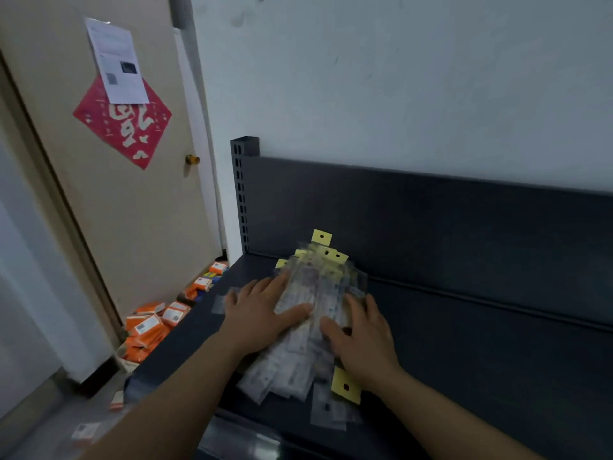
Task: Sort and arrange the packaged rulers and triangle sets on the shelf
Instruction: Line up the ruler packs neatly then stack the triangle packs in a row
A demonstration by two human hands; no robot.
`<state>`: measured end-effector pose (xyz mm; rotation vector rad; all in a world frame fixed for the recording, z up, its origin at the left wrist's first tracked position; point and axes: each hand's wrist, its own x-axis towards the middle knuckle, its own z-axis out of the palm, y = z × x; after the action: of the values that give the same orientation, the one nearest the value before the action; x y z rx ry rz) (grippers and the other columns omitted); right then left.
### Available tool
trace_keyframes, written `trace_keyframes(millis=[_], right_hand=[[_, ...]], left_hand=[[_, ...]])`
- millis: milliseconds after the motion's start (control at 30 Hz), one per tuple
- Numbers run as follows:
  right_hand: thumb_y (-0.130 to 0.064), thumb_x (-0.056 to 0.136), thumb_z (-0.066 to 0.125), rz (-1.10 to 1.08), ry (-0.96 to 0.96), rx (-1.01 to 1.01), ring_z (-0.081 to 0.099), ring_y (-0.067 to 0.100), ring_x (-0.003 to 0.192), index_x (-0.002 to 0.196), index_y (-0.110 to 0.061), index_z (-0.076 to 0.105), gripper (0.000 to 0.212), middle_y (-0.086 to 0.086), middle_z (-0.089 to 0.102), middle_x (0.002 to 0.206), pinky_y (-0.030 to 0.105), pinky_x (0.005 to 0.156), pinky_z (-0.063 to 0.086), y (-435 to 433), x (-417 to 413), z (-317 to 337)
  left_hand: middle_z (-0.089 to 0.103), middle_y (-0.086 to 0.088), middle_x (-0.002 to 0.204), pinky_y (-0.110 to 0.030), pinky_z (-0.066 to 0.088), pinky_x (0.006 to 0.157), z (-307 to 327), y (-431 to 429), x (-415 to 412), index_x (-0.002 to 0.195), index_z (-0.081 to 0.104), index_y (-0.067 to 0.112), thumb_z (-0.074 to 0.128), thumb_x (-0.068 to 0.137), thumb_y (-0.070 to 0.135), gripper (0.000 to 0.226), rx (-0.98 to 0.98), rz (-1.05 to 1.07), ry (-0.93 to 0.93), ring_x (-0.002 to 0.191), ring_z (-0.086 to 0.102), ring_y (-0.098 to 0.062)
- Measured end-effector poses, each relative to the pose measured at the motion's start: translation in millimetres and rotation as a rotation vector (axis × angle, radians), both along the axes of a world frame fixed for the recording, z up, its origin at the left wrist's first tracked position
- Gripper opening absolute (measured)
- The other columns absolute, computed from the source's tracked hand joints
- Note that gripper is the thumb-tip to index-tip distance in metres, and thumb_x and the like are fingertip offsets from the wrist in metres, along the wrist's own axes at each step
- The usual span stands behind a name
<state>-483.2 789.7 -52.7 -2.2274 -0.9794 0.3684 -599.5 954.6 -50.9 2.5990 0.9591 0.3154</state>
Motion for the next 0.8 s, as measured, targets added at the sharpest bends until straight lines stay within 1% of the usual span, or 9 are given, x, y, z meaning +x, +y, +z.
trace_keyframes(millis=[100, 200, 267, 300, 400, 500, 567, 700, 800], right_hand=[[-0.052, 0.093, 0.048, -0.091, 0.261, 0.215, 0.014, 0.016, 0.145, 0.147, -0.034, 0.029, 0.060, -0.009, 0.006, 0.160, 0.041, 0.118, 0.018, -4, 2, 6], [-0.039, 0.096, 0.051, -0.133, 0.394, 0.358, 0.035, 0.005, 0.131, 0.138, -0.026, 0.045, 0.045, -0.008, 0.028, 0.152, 0.026, 0.108, 0.032, -10, 6, 12], [-0.034, 0.095, 0.054, -0.137, 0.374, 0.377, 0.045, -0.001, 0.116, 0.133, -0.022, 0.052, 0.040, -0.006, 0.039, 0.145, 0.015, 0.092, 0.039, -11, 7, 11], [-0.033, 0.094, 0.057, -0.138, 0.352, 0.368, 0.048, 0.002, 0.115, 0.130, -0.020, 0.054, 0.038, -0.005, 0.041, 0.144, 0.015, 0.090, 0.041, -11, 6, 11], [-0.037, 0.089, 0.063, -0.138, 0.300, 0.319, 0.035, 0.011, 0.135, 0.120, -0.016, 0.059, 0.038, -0.004, 0.029, 0.152, 0.025, 0.105, 0.034, -7, 4, 9], [-0.042, 0.085, 0.067, -0.120, 0.267, 0.255, 0.025, 0.010, 0.141, 0.113, -0.013, 0.061, 0.040, -0.005, 0.022, 0.155, 0.022, 0.102, 0.025, -7, 3, 12], [-0.039, 0.082, 0.071, -0.120, 0.246, 0.241, 0.026, 0.011, 0.140, 0.101, -0.013, 0.064, 0.033, -0.004, 0.024, 0.154, 0.024, 0.103, 0.026, -8, 4, 13], [-0.026, 0.085, 0.070, -0.131, 0.295, 0.318, 0.033, 0.011, 0.137, 0.070, -0.012, 0.063, 0.022, -0.003, 0.032, 0.152, 0.027, 0.103, 0.030, -15, 5, 15], [-0.018, 0.091, 0.063, -0.141, 0.364, 0.388, 0.037, 0.010, 0.135, 0.061, -0.006, 0.062, 0.032, -0.004, 0.036, 0.152, 0.026, 0.099, 0.032, -20, 4, 16]], left_hand=[[0.047, 0.010, 0.141, -0.054, 0.022, 0.111, 2, -3, -2, 0.138, 0.044, 0.038, 0.021, 0.067, 0.088, 0.089, 0.042, 0.039, -0.229, 0.134, 0.038, -0.016], [0.064, 0.008, 0.114, -0.046, 0.041, 0.098, 10, -11, -5, 0.111, 0.066, 0.029, 0.034, 0.074, 0.078, 0.069, 0.154, 0.111, -0.442, 0.109, 0.057, -0.016], [0.063, 0.007, 0.102, -0.039, 0.048, 0.086, 16, -24, -6, 0.101, 0.065, 0.027, 0.049, 0.073, 0.075, 0.058, 0.125, 0.129, -0.398, 0.097, 0.057, -0.017], [0.059, 0.007, 0.098, -0.037, 0.049, 0.083, 17, -32, -5, 0.097, 0.061, 0.027, 0.055, 0.070, 0.075, 0.055, 0.087, 0.131, -0.327, 0.094, 0.055, -0.017], [0.055, 0.005, 0.092, -0.033, 0.047, 0.074, 16, -47, 2, 0.086, 0.050, 0.025, 0.061, 0.067, 0.072, 0.053, 0.048, 0.124, -0.163, 0.087, 0.054, -0.017], [0.058, 0.004, 0.078, -0.029, 0.042, 0.059, 20, -47, 3, 0.075, 0.049, 0.023, 0.065, 0.073, 0.062, 0.043, -0.022, 0.118, -0.171, 0.071, 0.056, -0.014], [0.060, 0.004, 0.073, -0.029, 0.041, 0.056, 20, -45, -1, 0.074, 0.054, 0.021, 0.066, 0.078, 0.055, 0.036, -0.095, 0.107, -0.224, 0.067, 0.057, -0.012], [0.061, 0.000, 0.065, -0.027, 0.041, 0.056, 18, -48, -16, 0.070, 0.060, 0.012, 0.068, 0.085, 0.036, 0.030, -0.359, 0.095, -0.529, 0.059, 0.054, -0.010], [0.070, -0.008, 0.073, -0.027, 0.043, 0.060, 22, -49, -24, 0.076, 0.065, 0.009, 0.065, 0.089, 0.028, 0.023, -0.501, 0.116, -0.694, 0.068, 0.061, -0.028]])
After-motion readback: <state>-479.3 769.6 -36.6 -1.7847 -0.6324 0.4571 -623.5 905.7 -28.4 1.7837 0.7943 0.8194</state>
